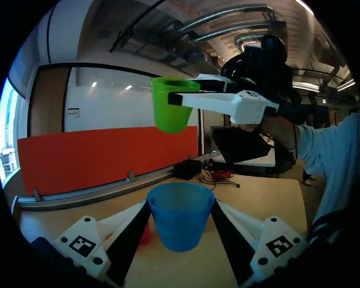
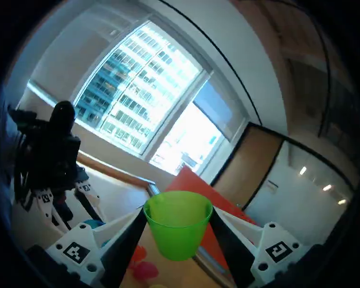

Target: Pour water

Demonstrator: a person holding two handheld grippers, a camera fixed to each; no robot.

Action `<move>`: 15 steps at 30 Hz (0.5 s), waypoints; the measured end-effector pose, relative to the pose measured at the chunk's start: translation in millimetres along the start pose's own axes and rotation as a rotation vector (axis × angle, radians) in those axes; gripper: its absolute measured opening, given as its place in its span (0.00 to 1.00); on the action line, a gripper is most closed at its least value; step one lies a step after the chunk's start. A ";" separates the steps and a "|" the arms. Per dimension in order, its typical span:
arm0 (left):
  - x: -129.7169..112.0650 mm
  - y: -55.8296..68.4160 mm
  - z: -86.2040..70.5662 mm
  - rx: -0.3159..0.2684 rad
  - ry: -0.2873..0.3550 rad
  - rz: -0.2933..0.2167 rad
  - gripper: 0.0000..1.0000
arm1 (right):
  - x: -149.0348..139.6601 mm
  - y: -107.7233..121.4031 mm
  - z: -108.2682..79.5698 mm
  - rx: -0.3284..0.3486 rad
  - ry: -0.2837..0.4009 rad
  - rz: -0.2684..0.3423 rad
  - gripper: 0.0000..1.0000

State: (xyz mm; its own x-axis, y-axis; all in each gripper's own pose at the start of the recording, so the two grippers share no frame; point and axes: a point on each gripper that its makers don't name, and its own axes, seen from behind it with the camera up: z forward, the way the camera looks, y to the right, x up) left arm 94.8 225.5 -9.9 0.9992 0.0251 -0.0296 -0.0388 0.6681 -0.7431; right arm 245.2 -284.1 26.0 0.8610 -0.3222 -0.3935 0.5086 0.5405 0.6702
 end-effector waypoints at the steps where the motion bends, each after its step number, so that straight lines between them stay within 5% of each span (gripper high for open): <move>1: 0.2 0.0 -0.2 0.000 0.000 0.001 0.87 | -1.1 -1.6 -0.3 0.007 -0.003 0.047 0.91; 8: 2.0 -0.9 -0.6 0.003 -0.001 0.010 0.87 | -3.3 -7.9 -2.2 0.053 -0.012 0.316 0.92; 15: 3.6 -3.3 -1.3 0.009 -0.001 0.013 0.87 | 0.7 -10.4 -6.1 0.079 -0.002 0.447 0.92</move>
State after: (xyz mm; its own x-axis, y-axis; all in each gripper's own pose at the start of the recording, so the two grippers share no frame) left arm 98.5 222.5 -8.4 0.9987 0.0346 -0.0383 -0.0516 0.6742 -0.7368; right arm 240.5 -285.3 14.9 0.9960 -0.0719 -0.0532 0.0846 0.5658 0.8202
